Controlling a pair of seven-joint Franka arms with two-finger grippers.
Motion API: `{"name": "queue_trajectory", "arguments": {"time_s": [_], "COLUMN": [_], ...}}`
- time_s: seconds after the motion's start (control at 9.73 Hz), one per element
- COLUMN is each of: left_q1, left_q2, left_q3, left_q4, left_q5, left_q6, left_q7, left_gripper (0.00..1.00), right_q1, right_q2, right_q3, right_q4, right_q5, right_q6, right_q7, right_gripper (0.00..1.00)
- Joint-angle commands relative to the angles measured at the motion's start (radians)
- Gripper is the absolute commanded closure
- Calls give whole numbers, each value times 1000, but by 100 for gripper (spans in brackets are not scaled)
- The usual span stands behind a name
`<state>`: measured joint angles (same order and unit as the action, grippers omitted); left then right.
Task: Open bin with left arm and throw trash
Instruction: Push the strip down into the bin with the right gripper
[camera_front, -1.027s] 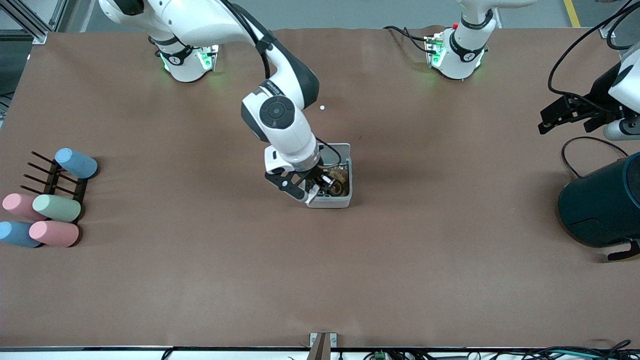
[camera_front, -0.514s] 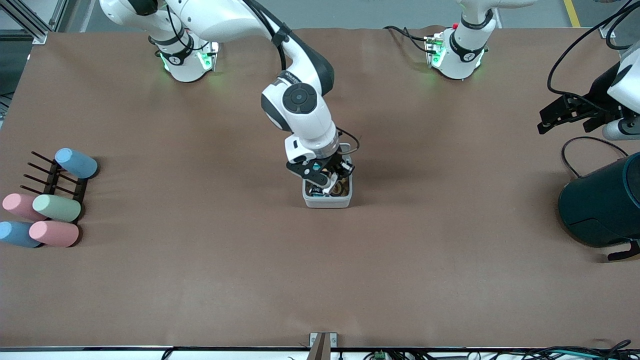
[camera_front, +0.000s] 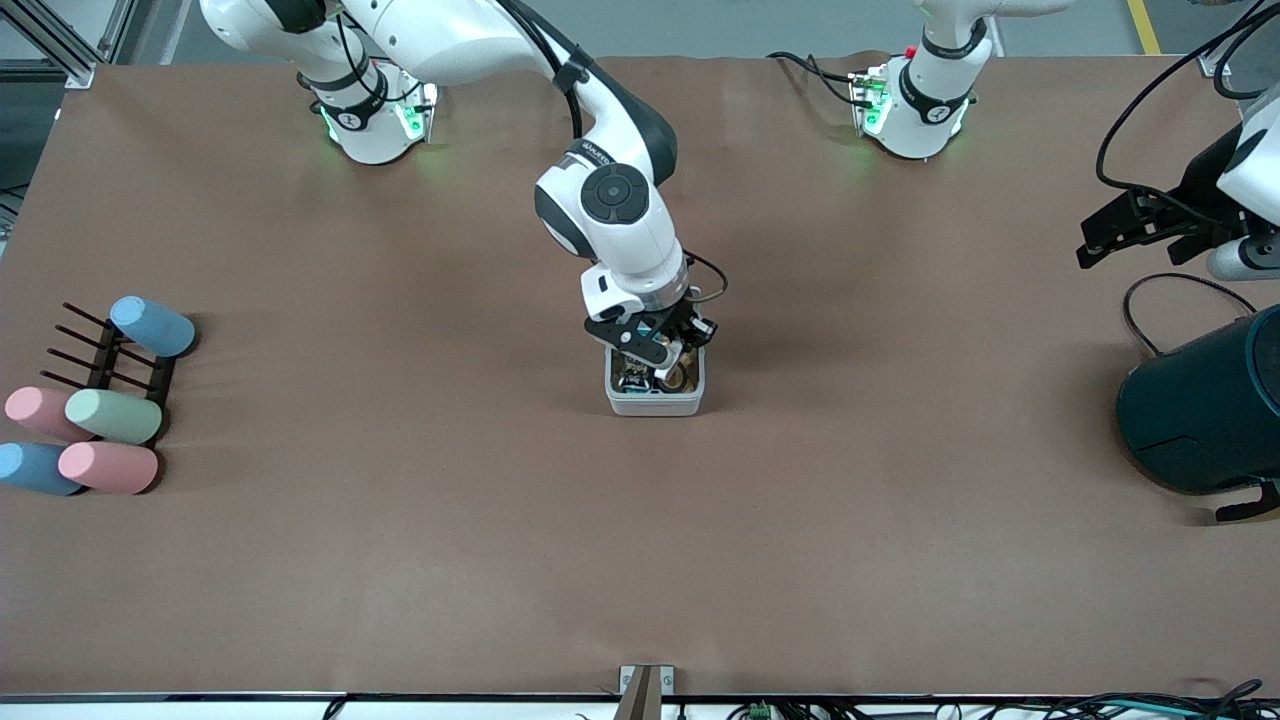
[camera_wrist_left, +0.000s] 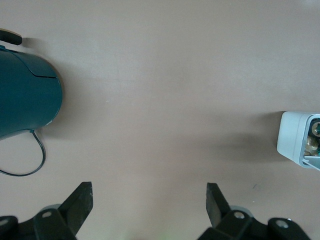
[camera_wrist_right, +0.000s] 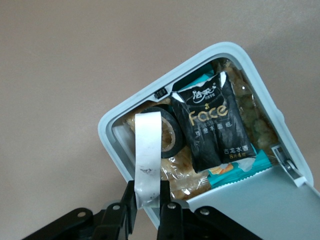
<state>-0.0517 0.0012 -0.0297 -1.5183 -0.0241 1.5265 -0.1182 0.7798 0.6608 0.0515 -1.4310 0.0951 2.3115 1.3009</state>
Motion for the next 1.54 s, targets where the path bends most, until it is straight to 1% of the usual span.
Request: {"name": "queue_trajectory", "arguments": {"time_s": [0.0, 0.1, 0.21, 0.31, 0.41, 0.72, 1.03, 1.44], "left_q1": [0, 0, 0, 0, 0, 0, -2, 0], "left_q2": [-3, -3, -3, -3, -3, -3, -3, -3], "left_q3": [1, 1, 1, 1, 1, 1, 1, 1], "left_q4": [17, 17, 17, 17, 15, 17, 17, 15], "left_q5": [6, 4, 6, 6, 4, 6, 4, 6], "left_q6": [-14, -14, -14, -14, -14, -14, -14, -14], "left_q7": [3, 3, -1, -1, -1, -3, -9, -9], "left_gripper": [0, 0, 0, 0, 0, 0, 0, 0], "right_q1": [-7, -7, -7, -5, 4, 4, 9, 13], "right_q2": [2, 2, 0, 0, 0, 2, 11, 28], "right_q3": [-2, -1, -2, -1, -2, -2, -2, -2], "right_q4": [14, 14, 14, 14, 14, 15, 15, 15], "right_q5": [5, 5, 5, 5, 5, 5, 2, 3], "right_q6": [-6, -6, -7, -6, -6, -29, -80, -81], "right_q7": [5, 5, 5, 6, 11, 8, 0, 0], "right_gripper": [65, 62, 55, 46, 24, 18, 18, 17]}}
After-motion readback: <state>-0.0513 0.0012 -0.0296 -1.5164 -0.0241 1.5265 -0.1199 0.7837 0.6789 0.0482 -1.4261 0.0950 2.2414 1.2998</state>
